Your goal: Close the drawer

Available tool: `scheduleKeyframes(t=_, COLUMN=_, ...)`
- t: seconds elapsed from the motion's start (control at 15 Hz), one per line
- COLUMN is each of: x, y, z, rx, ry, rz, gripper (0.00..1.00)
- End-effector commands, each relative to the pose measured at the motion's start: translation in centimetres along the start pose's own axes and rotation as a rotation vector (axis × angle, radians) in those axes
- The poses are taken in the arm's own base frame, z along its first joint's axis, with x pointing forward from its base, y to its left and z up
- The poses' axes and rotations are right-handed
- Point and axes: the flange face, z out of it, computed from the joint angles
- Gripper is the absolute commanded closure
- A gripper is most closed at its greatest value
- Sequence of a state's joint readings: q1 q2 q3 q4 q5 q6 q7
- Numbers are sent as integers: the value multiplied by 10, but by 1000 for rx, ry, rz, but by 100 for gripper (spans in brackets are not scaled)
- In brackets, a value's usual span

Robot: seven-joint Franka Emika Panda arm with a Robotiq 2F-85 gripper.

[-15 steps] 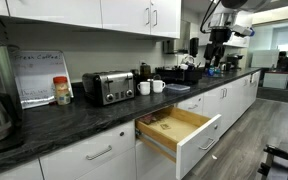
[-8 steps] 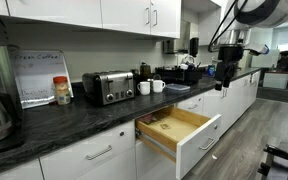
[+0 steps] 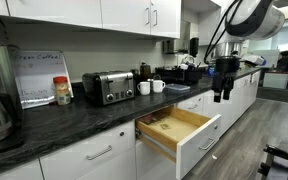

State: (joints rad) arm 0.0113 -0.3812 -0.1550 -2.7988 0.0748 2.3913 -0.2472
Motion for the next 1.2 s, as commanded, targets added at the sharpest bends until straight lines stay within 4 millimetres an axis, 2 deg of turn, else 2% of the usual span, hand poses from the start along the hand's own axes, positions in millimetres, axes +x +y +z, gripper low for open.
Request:
scheduleKeyframes(t=0.0, x=2, y=2, z=38, rx=40, ry=-60, rz=28, gripper=0)
scheduleKeyframes(t=0.6, x=-7, y=4, z=103, rx=94, ry=-190, rz=40, gripper=0)
scheduleKeyframes(t=1.13, x=13, y=12, z=149, rx=83, ry=-237, rz=-9, gripper=0)
